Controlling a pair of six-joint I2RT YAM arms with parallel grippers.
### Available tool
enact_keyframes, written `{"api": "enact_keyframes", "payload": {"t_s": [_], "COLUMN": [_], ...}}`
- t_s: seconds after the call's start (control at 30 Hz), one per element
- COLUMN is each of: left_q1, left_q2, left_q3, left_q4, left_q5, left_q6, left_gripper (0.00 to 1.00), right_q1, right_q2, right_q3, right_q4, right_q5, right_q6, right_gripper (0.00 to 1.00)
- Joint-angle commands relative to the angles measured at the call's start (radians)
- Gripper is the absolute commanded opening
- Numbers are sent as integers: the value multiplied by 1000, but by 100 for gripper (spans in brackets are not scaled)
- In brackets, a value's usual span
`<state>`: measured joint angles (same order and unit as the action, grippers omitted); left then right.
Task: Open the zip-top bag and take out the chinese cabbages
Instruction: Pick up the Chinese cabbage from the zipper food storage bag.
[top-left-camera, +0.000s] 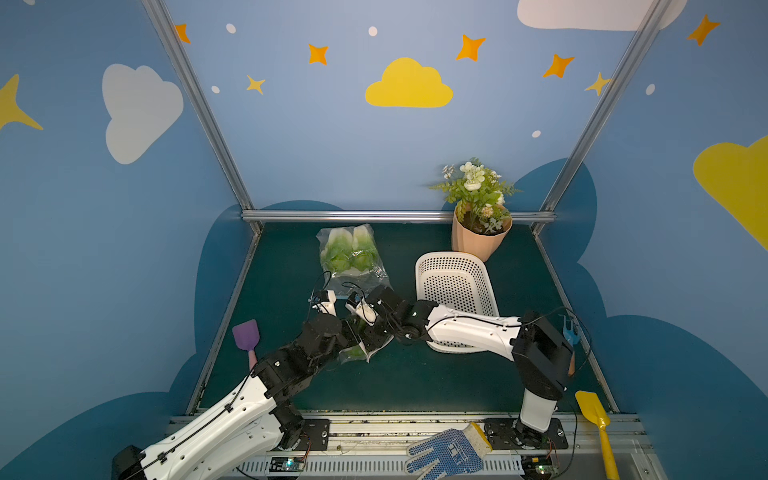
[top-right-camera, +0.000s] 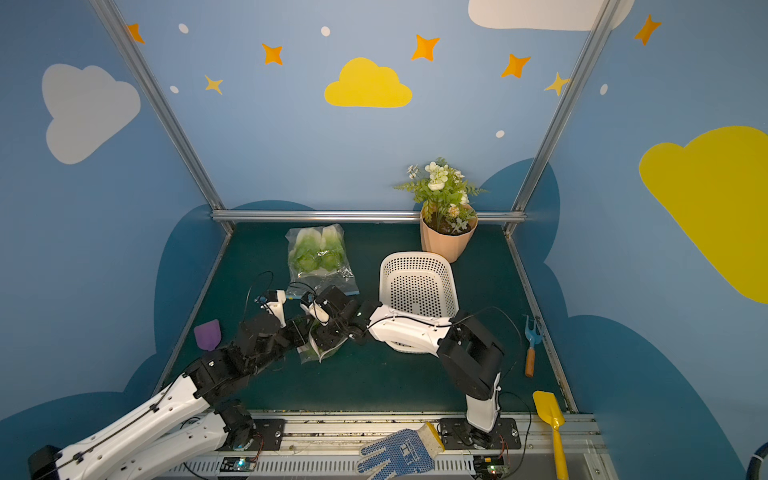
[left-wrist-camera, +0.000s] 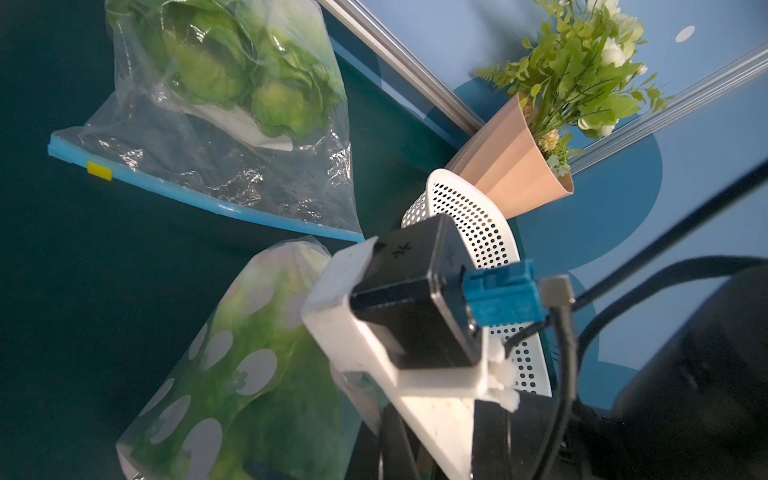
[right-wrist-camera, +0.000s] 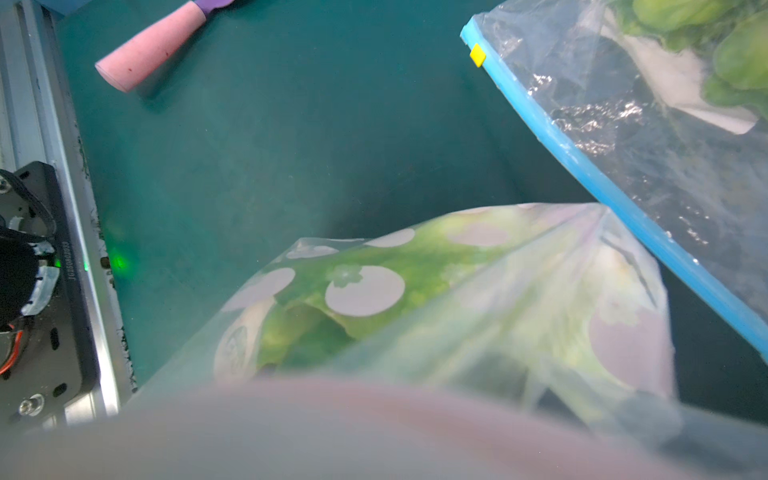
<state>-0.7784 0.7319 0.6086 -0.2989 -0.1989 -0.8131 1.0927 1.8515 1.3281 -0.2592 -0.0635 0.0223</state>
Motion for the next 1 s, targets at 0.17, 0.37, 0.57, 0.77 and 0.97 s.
{"api": "enact_keyframes", "payload": {"t_s": [0.17, 0.37, 0.57, 0.77, 0.97], "left_q1": [-8, -6, -8, -7, 2], "left_q2": [-28, -40, -54, -88, -132], "left_q3": [17, 16, 22, 55, 84], "left_q4": [97, 84, 63, -8, -84], "left_q5": [-6, -24, -28, -70, -136], "left_q6": [-3, -3, 7, 54, 97], "left_gripper": [5, 5, 29, 72, 79], "right_q1": [21, 11, -20, -64, -114], "right_q2": [81, 43, -42, -150, -247], "right_q3": [6, -14, -66, -129, -186], "right_q4": [-98, -91, -41, 26, 94], "right_q5": [-2, 21, -21, -96, -193], "right_q6": [-8, -7, 4, -23, -72], "right_gripper": [60, 20, 4, 0, 0]}}
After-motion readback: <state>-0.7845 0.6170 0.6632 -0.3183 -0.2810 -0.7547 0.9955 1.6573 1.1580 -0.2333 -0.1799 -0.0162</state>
